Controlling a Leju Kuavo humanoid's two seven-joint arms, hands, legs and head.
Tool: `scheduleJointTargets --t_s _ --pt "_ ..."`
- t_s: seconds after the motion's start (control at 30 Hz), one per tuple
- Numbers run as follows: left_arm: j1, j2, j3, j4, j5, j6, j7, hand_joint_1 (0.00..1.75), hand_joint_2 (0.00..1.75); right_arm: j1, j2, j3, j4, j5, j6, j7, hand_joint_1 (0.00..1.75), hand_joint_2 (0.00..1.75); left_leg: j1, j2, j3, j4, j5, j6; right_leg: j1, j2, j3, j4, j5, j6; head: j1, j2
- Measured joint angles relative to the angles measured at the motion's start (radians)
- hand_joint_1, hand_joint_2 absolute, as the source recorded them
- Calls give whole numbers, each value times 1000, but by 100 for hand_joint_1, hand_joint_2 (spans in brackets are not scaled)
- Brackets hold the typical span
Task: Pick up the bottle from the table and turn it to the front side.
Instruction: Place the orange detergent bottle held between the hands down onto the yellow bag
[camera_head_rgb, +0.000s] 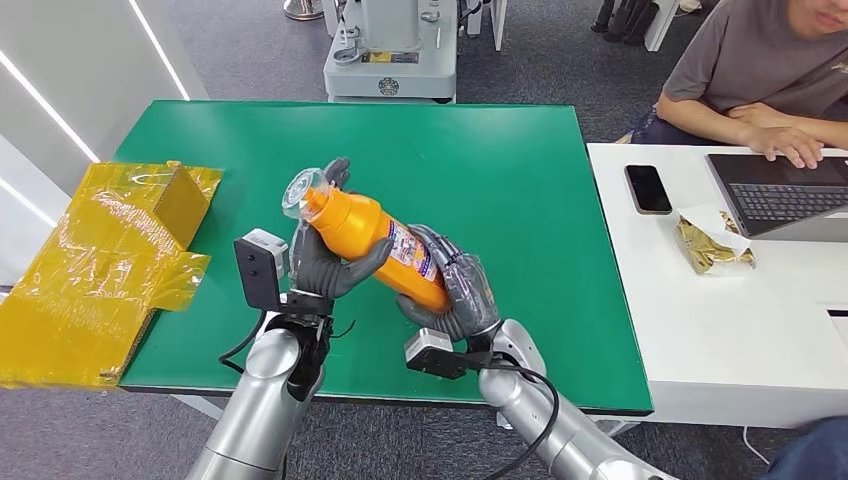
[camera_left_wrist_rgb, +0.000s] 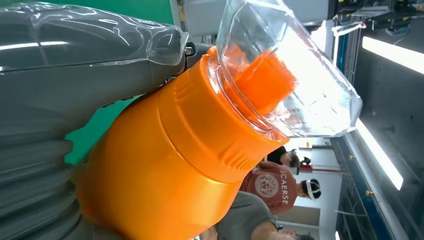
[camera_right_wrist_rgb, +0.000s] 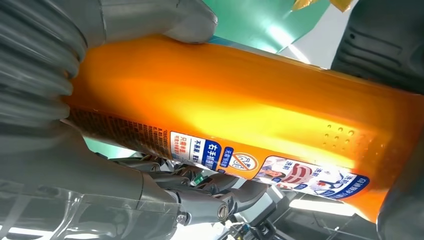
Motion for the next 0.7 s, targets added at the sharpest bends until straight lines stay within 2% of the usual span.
scheduleJointTargets --t_s 0.2,0.7 --pt "0 0 11 2 34 -76 1 175 175 -21 0 5 30 -5 -23 -9 175 175 0 0 0 0 0 0 0 0 0 0 0 0 0 0" --pt "-11 0 25 18 57 -128 1 175 175 -20 0 11 43 -20 -79 -18 175 175 0 0 0 0 0 0 0 0 0 0 0 0 0 0"
